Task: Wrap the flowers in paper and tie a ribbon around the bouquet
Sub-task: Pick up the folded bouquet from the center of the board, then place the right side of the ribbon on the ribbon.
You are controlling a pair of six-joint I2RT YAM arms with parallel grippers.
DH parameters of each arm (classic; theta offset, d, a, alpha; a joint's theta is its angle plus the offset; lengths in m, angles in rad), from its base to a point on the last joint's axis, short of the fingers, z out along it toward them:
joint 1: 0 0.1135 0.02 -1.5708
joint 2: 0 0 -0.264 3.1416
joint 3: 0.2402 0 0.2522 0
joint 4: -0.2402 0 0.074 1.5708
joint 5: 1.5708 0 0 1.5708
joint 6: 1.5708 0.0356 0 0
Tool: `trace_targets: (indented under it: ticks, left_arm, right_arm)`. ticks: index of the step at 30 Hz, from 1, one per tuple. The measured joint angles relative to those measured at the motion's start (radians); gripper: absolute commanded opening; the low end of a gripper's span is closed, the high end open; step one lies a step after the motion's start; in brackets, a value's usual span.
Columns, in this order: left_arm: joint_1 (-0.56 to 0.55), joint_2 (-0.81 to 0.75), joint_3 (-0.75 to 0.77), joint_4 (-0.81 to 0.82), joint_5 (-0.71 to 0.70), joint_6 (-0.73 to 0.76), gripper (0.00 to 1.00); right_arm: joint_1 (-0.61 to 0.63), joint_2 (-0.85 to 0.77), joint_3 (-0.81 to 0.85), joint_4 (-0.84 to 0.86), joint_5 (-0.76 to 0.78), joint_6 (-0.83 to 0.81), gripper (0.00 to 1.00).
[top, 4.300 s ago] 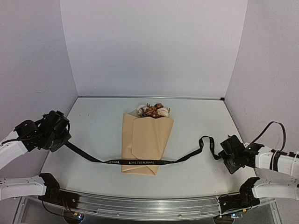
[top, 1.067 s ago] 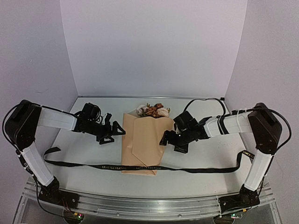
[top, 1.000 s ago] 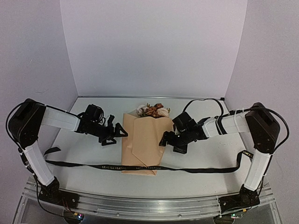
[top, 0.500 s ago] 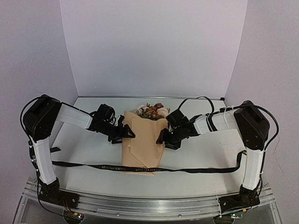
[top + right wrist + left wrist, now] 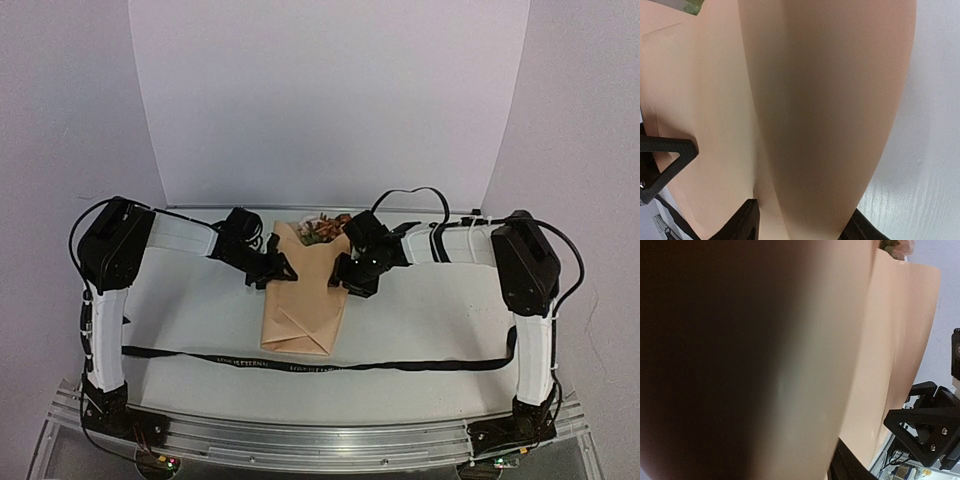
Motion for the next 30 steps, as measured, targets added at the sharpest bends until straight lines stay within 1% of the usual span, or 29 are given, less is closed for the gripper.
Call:
trace_targets:
  ticks: [7,15,23,30]
  left_arm:
    - [0.013,0.003,0.038,-0.085,0.079,-0.047,0.38]
    - [0.014,-0.012,0.033,-0.140,0.123,-0.080,0.35]
    - [0.013,-0.057,-0.004,-0.156,0.151,-0.105,0.34]
    - [0.009,-0.107,-0.062,-0.155,0.157,-0.122,0.34]
  right_arm:
    - [-0.007,0.000,0.031,-0.101,-0.003,-0.001,0.39]
    - [-0.007,-0.007,0.043,-0.160,-0.040,0.018,0.30]
    - [-0.007,-0.061,0.043,-0.195,-0.058,0.039,0.26]
    - [-0.001,-0.101,0.031,-0.210,-0.065,0.053,0.25]
